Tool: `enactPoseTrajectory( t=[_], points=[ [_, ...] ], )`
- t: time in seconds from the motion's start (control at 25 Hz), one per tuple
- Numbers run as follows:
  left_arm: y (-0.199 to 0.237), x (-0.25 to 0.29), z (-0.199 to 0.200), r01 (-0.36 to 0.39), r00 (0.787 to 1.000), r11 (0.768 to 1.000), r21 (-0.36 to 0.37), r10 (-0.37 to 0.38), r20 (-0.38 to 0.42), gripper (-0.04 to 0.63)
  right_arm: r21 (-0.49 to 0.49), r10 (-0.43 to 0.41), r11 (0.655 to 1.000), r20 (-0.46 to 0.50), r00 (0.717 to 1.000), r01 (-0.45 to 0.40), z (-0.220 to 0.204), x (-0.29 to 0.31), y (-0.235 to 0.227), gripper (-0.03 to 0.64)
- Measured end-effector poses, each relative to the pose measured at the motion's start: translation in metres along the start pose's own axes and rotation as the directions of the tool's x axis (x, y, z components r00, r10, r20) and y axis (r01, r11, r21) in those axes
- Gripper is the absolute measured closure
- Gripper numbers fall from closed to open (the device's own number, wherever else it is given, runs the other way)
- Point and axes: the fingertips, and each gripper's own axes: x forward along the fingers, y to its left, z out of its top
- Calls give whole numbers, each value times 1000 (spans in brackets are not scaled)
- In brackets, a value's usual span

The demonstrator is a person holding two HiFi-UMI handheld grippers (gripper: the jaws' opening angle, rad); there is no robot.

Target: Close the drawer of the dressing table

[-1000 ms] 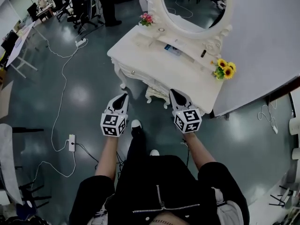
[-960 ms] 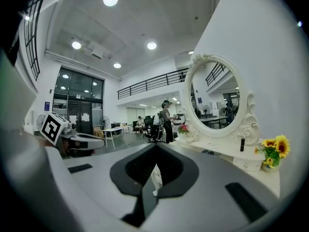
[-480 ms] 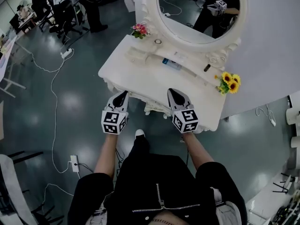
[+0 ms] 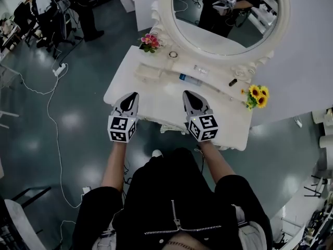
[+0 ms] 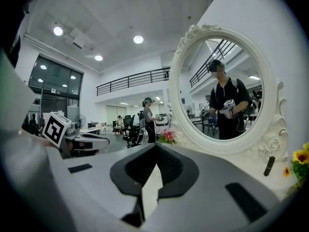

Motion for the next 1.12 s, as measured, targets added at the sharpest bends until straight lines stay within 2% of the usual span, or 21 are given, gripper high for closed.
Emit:
enactPoseTrajectory(
  t=[0.32,0.44,0.68,0.88,1.12],
  points=[
    [10,28,1,41,999,999,-17,-41,3,559,12,-31,999,1,1000,31,-4,20,-18,611],
    [13,36,2,52,999,998,-46,-52,7,438,15,-27,1000,7,1000,27,-2,28,-22,611],
    [22,55,-2,53,998,996,-67,-54,-13,423,17,-16,1000,6,1000,16,1,45,-32,610],
    [35,79,-32,50,996,984,-171,-62,-66,423,18,-7,1000,-15,1000,8,-3,58,-43,609],
    [53,112,-93,13,981,957,-289,-69,-184,423,28,6,1000,-74,997,-4,-24,75,-63,609]
  ],
)
